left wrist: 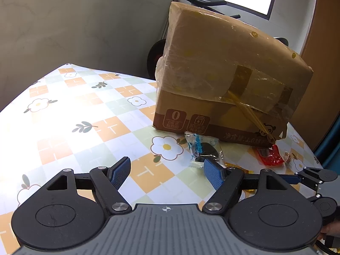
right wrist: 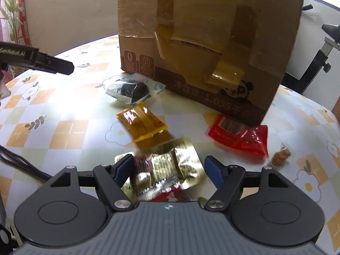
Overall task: Organize snacks
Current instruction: 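Close the left tool on the blue-wrapped cookie while the right tool grasps a gold candy, then carry the cookie with the left tool while the right tool carries the gold candy to the box, then open both tools over the lined box to drop the cookie and gold candy, then move the left tool to the yellow wafer packet while the right tool grasps the brown jerky packet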
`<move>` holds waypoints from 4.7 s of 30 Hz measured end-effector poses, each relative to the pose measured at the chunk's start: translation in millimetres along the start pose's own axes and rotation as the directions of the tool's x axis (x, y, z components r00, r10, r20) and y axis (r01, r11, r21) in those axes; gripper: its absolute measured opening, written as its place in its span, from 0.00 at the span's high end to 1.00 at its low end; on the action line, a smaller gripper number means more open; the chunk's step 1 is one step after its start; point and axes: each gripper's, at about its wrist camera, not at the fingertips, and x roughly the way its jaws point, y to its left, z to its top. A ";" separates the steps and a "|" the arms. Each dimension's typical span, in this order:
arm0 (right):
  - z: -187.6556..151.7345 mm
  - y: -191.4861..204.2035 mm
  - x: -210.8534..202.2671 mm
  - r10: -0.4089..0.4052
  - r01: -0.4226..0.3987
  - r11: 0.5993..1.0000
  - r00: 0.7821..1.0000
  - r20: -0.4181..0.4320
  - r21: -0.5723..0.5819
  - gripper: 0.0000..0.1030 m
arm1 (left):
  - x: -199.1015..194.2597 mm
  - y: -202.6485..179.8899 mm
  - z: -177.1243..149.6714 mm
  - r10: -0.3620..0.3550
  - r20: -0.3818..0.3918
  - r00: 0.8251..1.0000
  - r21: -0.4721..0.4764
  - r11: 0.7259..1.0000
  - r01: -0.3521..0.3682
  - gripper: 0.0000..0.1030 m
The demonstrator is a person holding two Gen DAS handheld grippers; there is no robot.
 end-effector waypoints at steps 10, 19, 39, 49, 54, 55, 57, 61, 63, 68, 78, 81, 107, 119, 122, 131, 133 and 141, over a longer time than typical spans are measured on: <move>0.0 -0.7 -9.1 0.026 -0.027 1.000 0.998 0.049 0.009 0.87 | 1.0 0.3 -1.5 0.006 -0.007 1.000 -0.007 1.000 -0.006 0.25; 4.0 -43.2 -15.7 0.021 -0.047 0.981 0.990 0.136 0.188 0.92 | 19.2 -15.7 4.1 -0.012 -0.038 0.999 0.015 1.000 0.013 0.25; -10.7 -72.2 -1.4 0.062 -0.111 0.933 0.986 0.152 0.342 0.92 | 122.8 -72.8 20.9 0.010 -0.158 0.987 0.114 0.993 0.008 0.49; -15.6 -81.5 -4.6 0.056 -0.122 0.908 0.984 0.171 0.401 0.92 | 94.3 -44.2 0.2 -0.016 -0.129 0.991 0.093 0.995 0.028 0.52; -15.4 -79.3 -5.3 0.051 -0.119 0.906 0.983 0.174 0.407 0.92 | 75.3 -25.6 -12.2 -0.011 -0.113 0.994 0.031 0.999 0.014 0.52; -15.5 -79.3 -5.3 0.048 -0.117 0.906 0.984 0.174 0.408 0.92 | 73.3 -24.3 -13.7 -0.009 -0.109 0.994 0.024 1.000 0.011 0.52; -15.9 -79.3 -6.2 0.044 -0.113 0.905 0.984 0.174 0.410 0.92 | 68.4 -22.9 -17.9 -0.003 -0.105 0.994 0.027 1.000 0.006 0.52; -16.1 -77.1 -11.1 0.022 -0.099 0.912 0.981 0.194 0.397 0.92 | 61.2 -20.2 -17.9 -0.009 -0.112 0.994 0.017 1.000 0.011 0.53; -15.6 -76.4 -16.2 0.004 -0.088 0.912 0.979 0.206 0.400 0.92 | 48.7 -19.6 -15.3 -0.025 -0.076 0.997 0.024 0.999 0.027 0.53; -9.2 -79.4 -47.8 -0.027 -0.098 0.902 0.959 0.283 0.420 0.92 | 19.5 -21.1 11.0 -0.057 0.038 0.998 0.040 0.998 0.055 0.53; 87.9 -89.7 -143.8 -0.054 -0.130 0.953 0.816 0.575 0.274 0.92 | -27.9 -49.2 100.8 -0.154 0.263 0.952 0.169 0.979 0.112 0.53; 126.9 -90.2 -144.9 -0.042 -0.128 0.962 0.801 0.598 0.239 0.92 | -25.4 -59.7 133.0 -0.173 0.301 0.938 0.185 0.975 0.120 0.52; 213.8 -107.6 -48.7 -0.030 -0.132 0.917 0.918 0.396 0.376 0.52 | 40.0 -49.9 203.5 -0.070 0.233 0.970 0.158 0.987 0.033 0.25; 135.6 -57.6 -111.8 0.023 -0.070 0.992 0.916 0.400 0.104 0.52 | -8.3 -32.9 143.0 -0.112 0.230 0.967 0.140 0.987 0.081 0.25; 108.4 -48.6 -108.2 0.025 -0.068 0.992 0.935 0.353 0.109 0.52 | -11.6 -31.3 118.7 -0.100 0.211 0.972 0.146 0.987 0.070 0.25; 15.8 -28.8 -61.7 0.018 -0.026 0.995 0.996 0.082 0.096 0.52 | 6.9 -30.6 55.3 -0.084 0.080 0.993 0.091 0.993 0.076 0.25; 1.0 -24.4 -55.0 0.031 -0.033 0.997 0.999 0.029 0.066 0.53 | 11.3 -30.8 46.0 -0.088 0.053 0.995 0.083 0.993 0.083 0.25; -32.5 -8.3 -44.6 0.021 -0.024 0.997 0.999 -0.037 -0.068 0.39 | 17.6 -28.9 25.7 -0.096 0.003 0.995 0.065 0.993 0.095 0.26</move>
